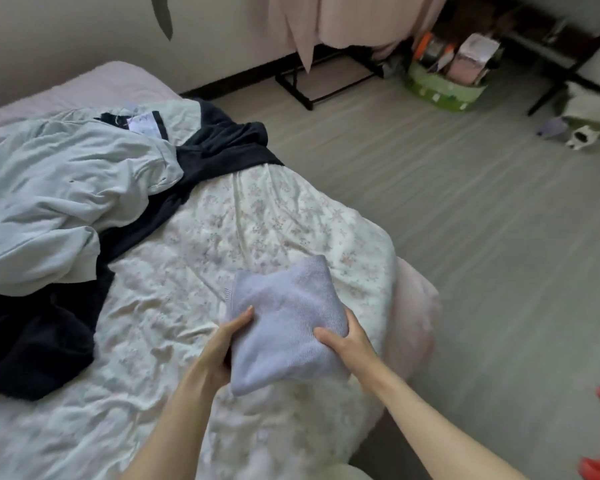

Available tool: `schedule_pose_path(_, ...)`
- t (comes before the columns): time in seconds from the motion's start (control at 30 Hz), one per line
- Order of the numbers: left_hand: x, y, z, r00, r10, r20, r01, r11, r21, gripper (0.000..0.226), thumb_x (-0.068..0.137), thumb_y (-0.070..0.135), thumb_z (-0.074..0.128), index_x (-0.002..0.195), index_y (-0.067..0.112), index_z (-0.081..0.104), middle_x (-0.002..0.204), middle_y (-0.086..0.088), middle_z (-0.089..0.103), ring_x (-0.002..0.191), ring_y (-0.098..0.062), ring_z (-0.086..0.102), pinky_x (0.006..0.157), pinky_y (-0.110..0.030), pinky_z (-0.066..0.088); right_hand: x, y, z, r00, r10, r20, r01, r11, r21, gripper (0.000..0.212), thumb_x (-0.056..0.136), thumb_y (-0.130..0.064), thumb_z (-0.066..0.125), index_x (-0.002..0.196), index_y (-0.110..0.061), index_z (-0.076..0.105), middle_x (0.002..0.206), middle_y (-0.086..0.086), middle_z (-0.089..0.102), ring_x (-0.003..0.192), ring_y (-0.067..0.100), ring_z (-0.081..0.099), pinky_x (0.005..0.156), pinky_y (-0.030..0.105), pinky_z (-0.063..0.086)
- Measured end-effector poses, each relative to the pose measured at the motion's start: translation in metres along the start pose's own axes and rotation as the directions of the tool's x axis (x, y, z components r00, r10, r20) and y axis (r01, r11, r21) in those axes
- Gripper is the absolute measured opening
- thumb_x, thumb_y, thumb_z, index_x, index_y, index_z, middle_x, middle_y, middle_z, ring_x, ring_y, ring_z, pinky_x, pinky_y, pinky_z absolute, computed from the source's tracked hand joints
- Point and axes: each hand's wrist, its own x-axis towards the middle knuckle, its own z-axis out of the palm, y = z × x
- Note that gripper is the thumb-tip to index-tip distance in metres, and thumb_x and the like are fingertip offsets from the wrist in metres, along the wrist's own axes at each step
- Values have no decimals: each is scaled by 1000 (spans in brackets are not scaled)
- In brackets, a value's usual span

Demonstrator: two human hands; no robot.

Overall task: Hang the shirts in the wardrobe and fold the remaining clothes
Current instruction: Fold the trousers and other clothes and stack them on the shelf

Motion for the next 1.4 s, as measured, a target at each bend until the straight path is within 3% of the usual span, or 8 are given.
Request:
schedule_pose_path(0.2, -34, -45, 110, 954, 296, 49, -295, 899, 323, 53, 77, 24, 72, 123, 8, 50, 110, -15, 66, 94, -28, 67, 74, -37, 56, -101, 14, -87, 978, 0, -210, 23, 994, 110, 59, 76, -24, 74, 128, -23, 45, 113, -6, 61, 101, 6, 59, 85, 23, 48)
schedule_pose_path(0.3, -49, -90, 157, 901, 426, 79, -401, 750, 526, 62, 81, 27, 71, 130, 23, 32, 107, 10, 54, 94, -5, 58, 73, -18, 46, -158, 33, -124, 946, 4, -325, 41, 990, 133, 69, 72, -30, 75, 132, -22, 41, 118, -4, 59, 107, 11, 58, 93, 28, 47)
schedule_pose_path(0.47, -66, -182, 209, 927, 242, 285, -373, 542, 753, 57, 86, 26, 65, 131, 14, 32, 117, -2, 54, 90, -3, 55, 71, -11, 41, -263, 101, -171, 875, 189, -446, -91, 968, 234, 56, 82, -33, 67, 131, -18, 45, 125, 0, 58, 112, 16, 56, 100, 35, 44)
schedule_pose_path(0.6, -90, -257, 259, 895, -6, 446, -405, 411, 817, 53, 89, 18, 61, 132, 7, 30, 122, -12, 52, 108, -25, 54, 92, -35, 43, -348, 150, -184, 699, 317, -641, -57, 918, 392, 52, 86, -38, 61, 131, -20, 44, 129, -3, 54, 113, 15, 53, 98, 33, 43)
schedule_pose_path(0.8, -160, -334, 365, 617, -275, 737, -671, 306, 675, 58, 86, 28, 58, 133, 8, 31, 123, -13, 54, 114, -32, 53, 98, -46, 42, -473, 169, -197, 205, 397, -895, 175, 884, 433, 30, 89, -30, 58, 117, -22, 49, 125, -1, 56, 110, 14, 53, 95, 32, 42)
schedule_pose_path(1.0, -260, -392, 459, 224, -414, 882, -803, 435, 407, 51, 92, 27, 56, 134, 20, 29, 112, 3, 55, 108, -21, 56, 94, -37, 44, -589, 140, -201, -265, 336, -904, 379, 898, 223, 21, 86, -26, 61, 105, -32, 53, 102, -16, 60, 101, 6, 56, 79, 18, 41)
schedule_pose_path(1.17, -356, -401, 533, -56, -353, 934, -778, 602, 181, 50, 92, 29, 55, 135, 22, 30, 122, 5, 53, 111, -14, 54, 94, -31, 42, -672, 92, -219, -524, 174, -834, 364, 931, -34, 32, 88, -25, 59, 117, -31, 50, 105, -23, 57, 100, -3, 55, 80, 14, 41)
schedule_pose_path(1.4, -479, -393, 653, -323, -177, 930, -654, 752, -84, 49, 94, 28, 52, 137, 23, 28, 115, 17, 50, 110, -7, 54, 95, -29, 42, -782, 9, -284, -696, -87, -713, 231, 913, -337, 31, 89, -24, 58, 117, -31, 46, 102, -22, 54, 79, -21, 54, 65, 3, 43)
